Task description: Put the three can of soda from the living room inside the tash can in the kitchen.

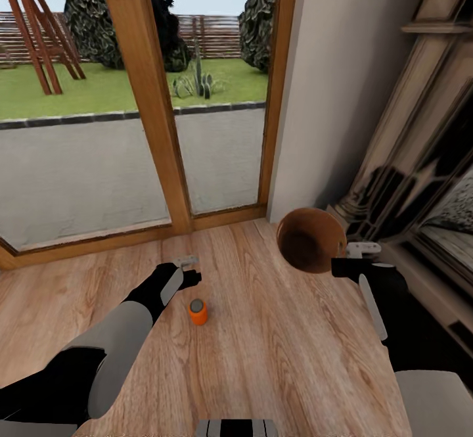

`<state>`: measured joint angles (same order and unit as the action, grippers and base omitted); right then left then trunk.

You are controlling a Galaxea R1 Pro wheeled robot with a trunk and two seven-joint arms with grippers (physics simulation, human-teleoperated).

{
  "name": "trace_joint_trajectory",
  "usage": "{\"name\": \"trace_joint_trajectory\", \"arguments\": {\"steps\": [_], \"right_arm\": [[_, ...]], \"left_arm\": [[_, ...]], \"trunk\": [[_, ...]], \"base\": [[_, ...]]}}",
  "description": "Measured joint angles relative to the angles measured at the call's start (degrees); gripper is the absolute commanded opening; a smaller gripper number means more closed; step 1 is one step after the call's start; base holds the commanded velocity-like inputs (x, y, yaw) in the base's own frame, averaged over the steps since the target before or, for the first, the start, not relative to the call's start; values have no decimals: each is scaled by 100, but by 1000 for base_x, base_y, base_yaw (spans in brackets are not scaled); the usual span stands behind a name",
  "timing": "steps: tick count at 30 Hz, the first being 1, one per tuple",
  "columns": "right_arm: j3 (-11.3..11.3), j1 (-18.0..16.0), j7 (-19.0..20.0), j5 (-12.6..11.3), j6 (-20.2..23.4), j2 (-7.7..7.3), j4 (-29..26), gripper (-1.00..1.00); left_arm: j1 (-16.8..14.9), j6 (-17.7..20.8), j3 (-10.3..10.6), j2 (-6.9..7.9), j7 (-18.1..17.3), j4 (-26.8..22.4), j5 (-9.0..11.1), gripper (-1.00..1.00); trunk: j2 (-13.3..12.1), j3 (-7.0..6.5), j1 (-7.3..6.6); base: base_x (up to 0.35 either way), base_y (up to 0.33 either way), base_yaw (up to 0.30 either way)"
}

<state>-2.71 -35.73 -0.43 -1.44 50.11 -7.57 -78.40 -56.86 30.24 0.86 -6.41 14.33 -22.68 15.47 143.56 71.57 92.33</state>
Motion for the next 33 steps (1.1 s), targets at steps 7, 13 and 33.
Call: {"name": "trace_joint_trajectory", "arguments": {"steps": [7, 13, 33], "right_arm": [[21, -9, 1, 15, 85, 5, -43, -100], [52, -10, 0, -4, 89, 11, -48, -100], [65, -7, 0, 5, 531, 25, -693, -100]], "left_arm": [[0, 0, 2, 0, 5, 0, 0, 100], [0, 0, 7, 0, 3, 0, 0, 100], [0, -8, 4, 0, 0, -1, 0, 100]], "trunk": [[9, 155, 18], [17, 288, 34], [22, 355, 41]], "base": [[0, 0, 0], [0, 0, 0], [0, 0, 0]]}}
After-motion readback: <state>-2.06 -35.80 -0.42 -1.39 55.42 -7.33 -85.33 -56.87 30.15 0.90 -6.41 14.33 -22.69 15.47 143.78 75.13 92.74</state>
